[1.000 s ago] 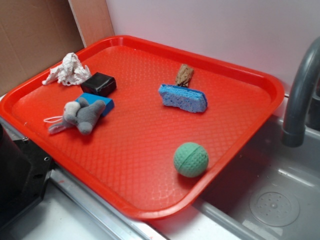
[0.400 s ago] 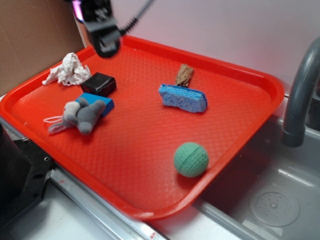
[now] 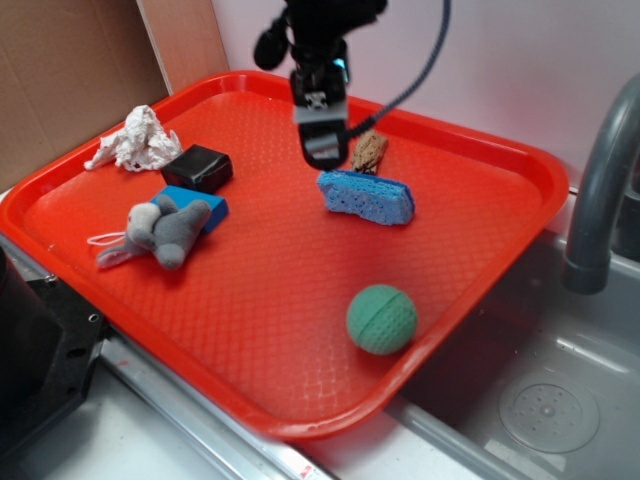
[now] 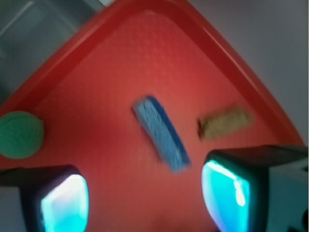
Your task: Grab the blue sponge.
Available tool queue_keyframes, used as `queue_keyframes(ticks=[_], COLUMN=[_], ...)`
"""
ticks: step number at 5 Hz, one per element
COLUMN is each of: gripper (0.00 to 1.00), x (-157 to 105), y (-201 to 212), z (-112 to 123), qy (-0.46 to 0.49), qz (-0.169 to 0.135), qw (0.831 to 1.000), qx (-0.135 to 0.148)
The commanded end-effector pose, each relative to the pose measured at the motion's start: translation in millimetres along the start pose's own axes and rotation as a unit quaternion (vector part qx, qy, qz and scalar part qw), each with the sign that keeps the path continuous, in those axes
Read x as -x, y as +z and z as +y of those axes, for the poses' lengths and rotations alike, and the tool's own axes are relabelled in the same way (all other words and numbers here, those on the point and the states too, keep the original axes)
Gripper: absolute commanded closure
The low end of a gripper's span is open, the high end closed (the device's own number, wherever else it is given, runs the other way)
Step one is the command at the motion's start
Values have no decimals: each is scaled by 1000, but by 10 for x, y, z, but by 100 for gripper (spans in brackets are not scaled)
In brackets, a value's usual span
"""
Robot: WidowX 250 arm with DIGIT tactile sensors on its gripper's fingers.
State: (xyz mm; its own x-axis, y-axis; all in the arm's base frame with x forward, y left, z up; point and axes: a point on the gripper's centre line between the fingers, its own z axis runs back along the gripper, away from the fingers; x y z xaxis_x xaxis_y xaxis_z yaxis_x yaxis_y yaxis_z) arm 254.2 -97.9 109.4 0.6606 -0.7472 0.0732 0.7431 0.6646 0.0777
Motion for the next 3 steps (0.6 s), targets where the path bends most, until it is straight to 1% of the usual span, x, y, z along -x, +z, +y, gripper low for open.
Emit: queue_keyframes(ticks=[1, 2, 3], gripper=[0, 0, 100], x=[-115, -131, -144], y=[-305, -664, -752], z=[34, 43, 50], qy=[-58, -69, -62], qz=[-9, 23, 32], qw=[998, 997, 997], qx=[34, 11, 8])
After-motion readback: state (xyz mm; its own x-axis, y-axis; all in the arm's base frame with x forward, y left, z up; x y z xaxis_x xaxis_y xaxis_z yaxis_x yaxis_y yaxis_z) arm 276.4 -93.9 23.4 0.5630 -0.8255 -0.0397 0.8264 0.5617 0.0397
